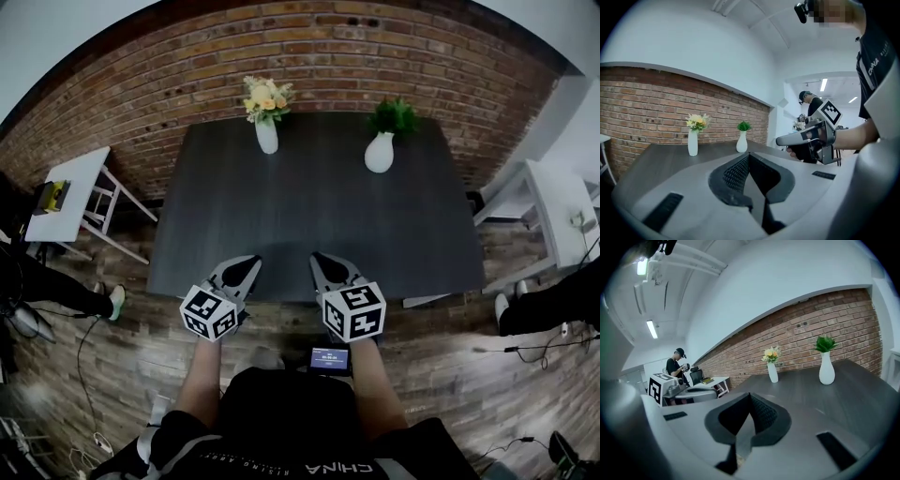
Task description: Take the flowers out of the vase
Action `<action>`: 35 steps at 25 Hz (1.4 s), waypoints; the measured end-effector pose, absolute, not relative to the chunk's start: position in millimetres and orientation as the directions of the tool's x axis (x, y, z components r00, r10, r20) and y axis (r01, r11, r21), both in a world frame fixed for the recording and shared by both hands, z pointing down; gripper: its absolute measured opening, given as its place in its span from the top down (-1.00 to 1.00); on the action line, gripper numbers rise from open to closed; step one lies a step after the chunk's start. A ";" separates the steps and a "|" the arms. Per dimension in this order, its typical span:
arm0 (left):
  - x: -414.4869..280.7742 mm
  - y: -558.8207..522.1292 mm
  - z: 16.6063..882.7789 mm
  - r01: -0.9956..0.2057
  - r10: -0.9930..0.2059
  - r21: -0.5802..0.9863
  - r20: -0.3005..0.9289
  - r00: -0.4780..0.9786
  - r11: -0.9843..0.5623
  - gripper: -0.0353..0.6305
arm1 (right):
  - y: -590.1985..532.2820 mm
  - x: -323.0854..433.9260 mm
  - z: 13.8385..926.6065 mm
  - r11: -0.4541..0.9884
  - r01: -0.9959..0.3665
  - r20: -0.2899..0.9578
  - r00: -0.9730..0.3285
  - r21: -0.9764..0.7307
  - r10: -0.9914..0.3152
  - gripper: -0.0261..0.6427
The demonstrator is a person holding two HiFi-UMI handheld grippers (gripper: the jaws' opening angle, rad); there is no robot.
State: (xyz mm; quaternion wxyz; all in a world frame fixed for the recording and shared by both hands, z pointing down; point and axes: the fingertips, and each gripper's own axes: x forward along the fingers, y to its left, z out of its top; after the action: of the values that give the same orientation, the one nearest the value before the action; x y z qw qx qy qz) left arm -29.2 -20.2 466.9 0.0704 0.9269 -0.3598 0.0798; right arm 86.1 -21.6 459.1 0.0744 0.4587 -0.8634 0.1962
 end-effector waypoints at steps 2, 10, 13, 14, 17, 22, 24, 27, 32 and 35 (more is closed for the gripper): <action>-30.1 -34.1 470.2 -0.684 -0.660 0.079 0.205 0.723 -0.725 0.88 | -37.7 85.2 461.9 0.506 -0.816 0.314 -0.576 -0.279 -0.755 0.90; -39.0 -98.7 490.3 -0.670 -0.640 0.098 0.223 0.735 -0.735 0.88 | -100.0 71.5 477.9 0.493 -0.818 0.332 -0.572 -0.295 -0.750 0.90; -45.5 -131.1 488.8 -0.658 -0.630 0.087 0.221 0.745 -0.748 0.88 | -131.0 64.6 475.4 0.481 -0.826 0.330 -0.560 -0.294 -0.760 0.90; -48.5 -142.4 487.2 -0.655 -0.628 0.081 0.218 0.747 -0.751 0.88 | -142.5 61.6 474.0 0.478 -0.828 0.329 -0.557 -0.294 -0.763 0.90; -62.8 -179.1 479.4 -0.655 -0.633 0.062 0.205 0.746 -0.753 0.88 | -178.0 48.6 468.2 0.469 -0.835 0.328 -0.546 -0.287 -0.771 0.90; -85.8 -226.9 477.8 -0.639 -0.613 0.063 0.221 0.758 -0.767 0.88 | -223.3 27.0 463.7 0.450 -0.850 0.343 -0.524 -0.274 -0.780 0.90; -89.2 -240.9 479.8 -0.623 -0.596 0.066 0.227 0.770 -0.780 0.88 | -237.2 21.8 463.8 0.441 -0.855 0.346 -0.515 -0.273 -0.784 0.90; -90.9 -256.1 487.6 -0.609 -0.579 0.081 0.234 0.781 -0.789 0.88 | -252.7 18.2 470.3 0.431 -0.857 0.357 -0.511 -0.281 -0.782 0.90; -86.3 -277.9 497.5 -0.639 -0.605 0.108 0.239 0.760 -0.761 0.88 | -279.1 19.7 473.8 0.464 -0.840 0.368 -0.541 -0.281 -0.756 0.90; -74.6 -283.1 498.5 -0.663 -0.629 0.127 0.226 0.744 -0.738 0.88 | -291.4 22.5 472.3 0.505 -0.821 0.371 -0.572 -0.267 -0.732 0.90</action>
State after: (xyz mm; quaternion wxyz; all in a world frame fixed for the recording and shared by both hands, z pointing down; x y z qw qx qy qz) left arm -74.6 -283.1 498.5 0.1002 0.9284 -0.3478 0.0844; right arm 22.5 -291.4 472.3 0.1056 0.4507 -0.8611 0.2102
